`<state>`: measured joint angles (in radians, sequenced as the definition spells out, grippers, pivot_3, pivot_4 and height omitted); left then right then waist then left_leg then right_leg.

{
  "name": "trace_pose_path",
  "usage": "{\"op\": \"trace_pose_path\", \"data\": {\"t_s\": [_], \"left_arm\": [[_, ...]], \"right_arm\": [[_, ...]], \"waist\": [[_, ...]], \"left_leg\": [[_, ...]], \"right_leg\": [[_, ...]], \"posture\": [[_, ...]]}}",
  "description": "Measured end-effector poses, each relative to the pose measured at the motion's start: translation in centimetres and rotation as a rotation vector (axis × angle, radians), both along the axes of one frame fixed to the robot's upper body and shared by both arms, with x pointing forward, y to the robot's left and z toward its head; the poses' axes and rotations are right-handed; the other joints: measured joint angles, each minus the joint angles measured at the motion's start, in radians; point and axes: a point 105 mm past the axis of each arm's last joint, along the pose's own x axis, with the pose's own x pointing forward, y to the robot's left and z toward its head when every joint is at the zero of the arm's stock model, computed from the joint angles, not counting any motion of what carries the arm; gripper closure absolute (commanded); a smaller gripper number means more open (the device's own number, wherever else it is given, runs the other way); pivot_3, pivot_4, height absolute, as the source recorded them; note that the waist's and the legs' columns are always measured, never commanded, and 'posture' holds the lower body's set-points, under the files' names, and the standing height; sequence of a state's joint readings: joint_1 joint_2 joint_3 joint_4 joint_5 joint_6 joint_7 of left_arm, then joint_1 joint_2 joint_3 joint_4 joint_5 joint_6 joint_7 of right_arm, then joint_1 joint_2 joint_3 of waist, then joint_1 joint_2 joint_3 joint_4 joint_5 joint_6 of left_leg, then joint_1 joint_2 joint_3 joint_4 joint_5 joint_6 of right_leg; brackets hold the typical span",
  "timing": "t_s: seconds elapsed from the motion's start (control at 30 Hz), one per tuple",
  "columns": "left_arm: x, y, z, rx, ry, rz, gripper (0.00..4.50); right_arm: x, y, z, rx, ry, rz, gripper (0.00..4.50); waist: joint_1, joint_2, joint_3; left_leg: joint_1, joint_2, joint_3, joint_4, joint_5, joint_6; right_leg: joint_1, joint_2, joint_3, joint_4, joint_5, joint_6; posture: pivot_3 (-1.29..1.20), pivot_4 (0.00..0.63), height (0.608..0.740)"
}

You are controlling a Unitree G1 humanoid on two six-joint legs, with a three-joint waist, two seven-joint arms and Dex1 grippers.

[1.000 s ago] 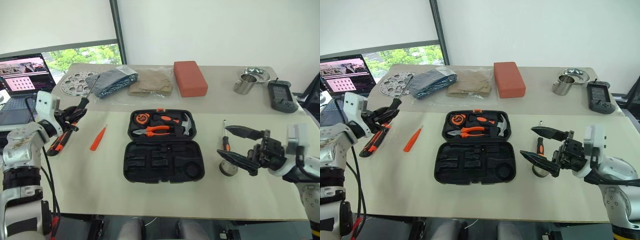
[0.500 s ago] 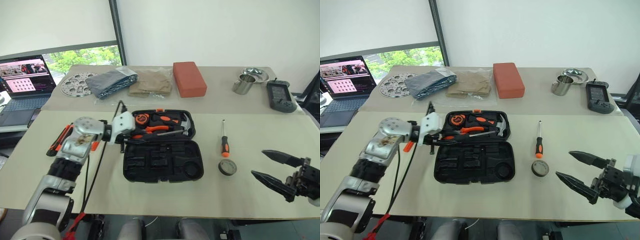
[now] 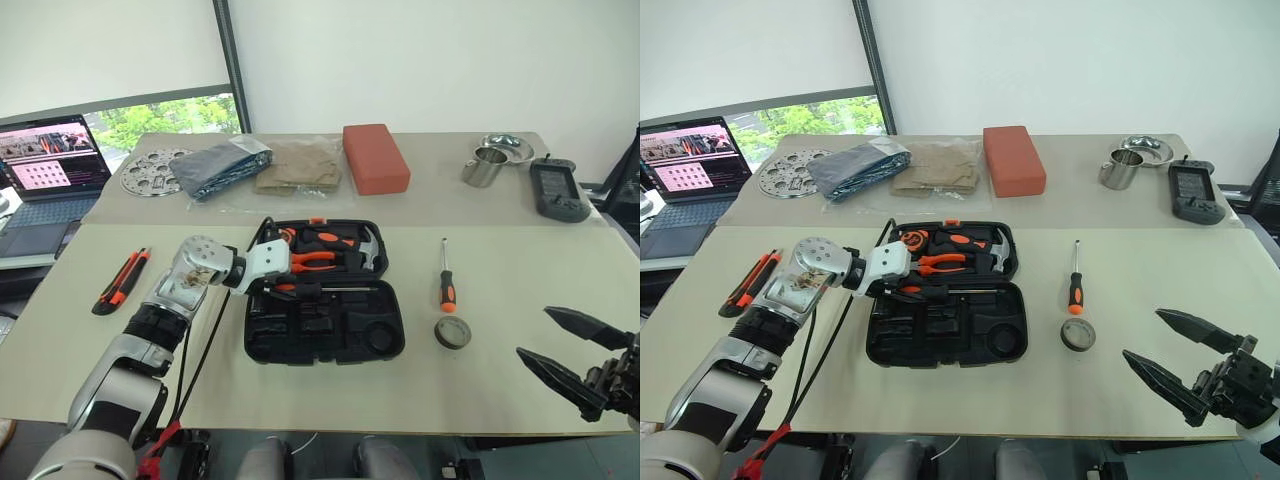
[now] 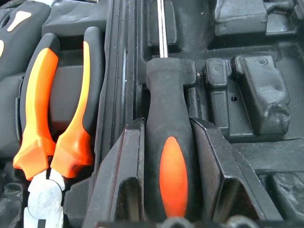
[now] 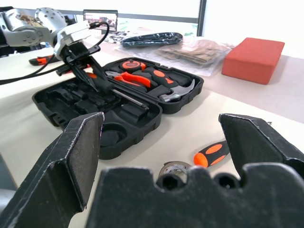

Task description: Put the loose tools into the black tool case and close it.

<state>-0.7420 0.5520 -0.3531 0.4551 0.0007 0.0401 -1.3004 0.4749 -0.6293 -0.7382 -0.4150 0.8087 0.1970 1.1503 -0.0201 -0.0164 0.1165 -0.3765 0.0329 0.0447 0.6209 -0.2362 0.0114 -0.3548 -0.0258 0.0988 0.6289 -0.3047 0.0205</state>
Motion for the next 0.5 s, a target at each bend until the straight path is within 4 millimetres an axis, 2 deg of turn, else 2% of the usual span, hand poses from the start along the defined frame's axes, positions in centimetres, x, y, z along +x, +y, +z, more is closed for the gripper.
{"op": "trace_pose_path", "data": {"t_s": [0.43,0.5], "left_arm": [[0.5,0.4,0.0,0.067,-0.010,0.027,3.54],[0.4,1.0,0.0,0.085,-0.008,0.044,3.54]], "right_arm": [[0.3,0.2,0.5,-0.006,-0.021,0.001,0.00],[0.4,0.2,0.6,-0.006,-0.027,0.003,0.00]], "waist": [[-0.007,0.002,-0.001],[-0.014,0.002,-0.001]], "left_leg": [[0.002,0.001,-0.002,0.005,0.000,0.000],[0.002,0.001,-0.003,0.005,0.000,0.000]], "right_leg": [[0.002,0.002,0.001,0.004,-0.003,0.005],[0.002,0.002,0.001,0.004,-0.003,0.005]], "posture": [[0.00,0.150,0.740],[0.00,0.150,0.740]]}}
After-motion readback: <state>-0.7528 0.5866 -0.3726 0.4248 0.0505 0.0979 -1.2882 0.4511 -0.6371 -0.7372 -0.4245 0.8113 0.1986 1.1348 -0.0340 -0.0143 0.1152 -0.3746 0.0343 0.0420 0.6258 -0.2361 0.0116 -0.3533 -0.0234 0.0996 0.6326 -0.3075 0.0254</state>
